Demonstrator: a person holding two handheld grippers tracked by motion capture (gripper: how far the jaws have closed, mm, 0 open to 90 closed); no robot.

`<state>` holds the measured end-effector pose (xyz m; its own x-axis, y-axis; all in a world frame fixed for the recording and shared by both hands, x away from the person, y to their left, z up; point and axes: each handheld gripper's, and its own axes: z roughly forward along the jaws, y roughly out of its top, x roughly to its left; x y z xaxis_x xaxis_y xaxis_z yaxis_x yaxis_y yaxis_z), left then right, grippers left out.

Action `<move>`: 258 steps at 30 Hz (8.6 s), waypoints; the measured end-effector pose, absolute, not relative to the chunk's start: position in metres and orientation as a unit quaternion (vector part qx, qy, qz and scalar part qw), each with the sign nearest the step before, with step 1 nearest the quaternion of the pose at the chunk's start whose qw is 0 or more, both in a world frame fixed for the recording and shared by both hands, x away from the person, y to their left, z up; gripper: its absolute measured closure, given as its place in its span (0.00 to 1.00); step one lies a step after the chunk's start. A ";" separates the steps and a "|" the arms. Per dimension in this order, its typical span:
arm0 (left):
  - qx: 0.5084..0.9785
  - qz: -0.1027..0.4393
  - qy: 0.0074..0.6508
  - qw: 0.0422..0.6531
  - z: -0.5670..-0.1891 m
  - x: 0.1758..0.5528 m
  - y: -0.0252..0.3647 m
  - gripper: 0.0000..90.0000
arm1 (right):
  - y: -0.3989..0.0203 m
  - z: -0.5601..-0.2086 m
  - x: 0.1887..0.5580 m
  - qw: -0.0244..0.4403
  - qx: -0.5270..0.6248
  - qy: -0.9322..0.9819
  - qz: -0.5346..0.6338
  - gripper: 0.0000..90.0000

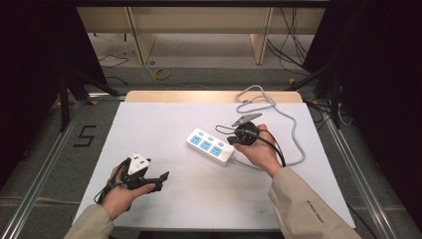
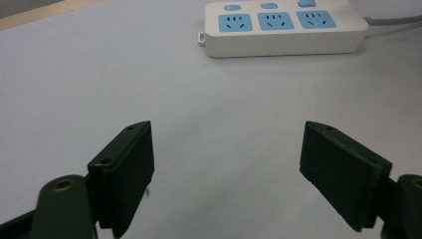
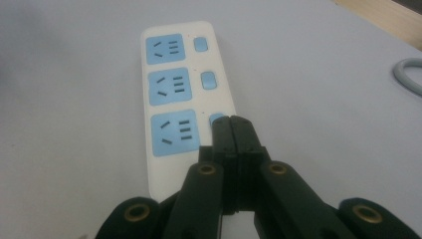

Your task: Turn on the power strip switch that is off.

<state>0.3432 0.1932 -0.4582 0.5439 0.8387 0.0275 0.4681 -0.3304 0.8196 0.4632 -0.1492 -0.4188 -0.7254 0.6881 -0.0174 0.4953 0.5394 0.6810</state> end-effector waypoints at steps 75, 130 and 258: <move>0.783 0.230 0.415 0.402 -0.458 0.343 0.191 0.23 | -0.110 -0.431 0.509 0.100 0.348 0.893 0.268 1.00; 0.784 0.227 0.414 0.404 -0.459 0.344 0.190 0.24 | -0.099 -0.436 0.513 0.085 0.345 0.906 0.228 1.00; 0.790 0.226 0.407 0.398 -0.459 0.343 0.189 0.23 | -0.091 -0.436 0.512 0.084 0.369 0.903 0.202 1.00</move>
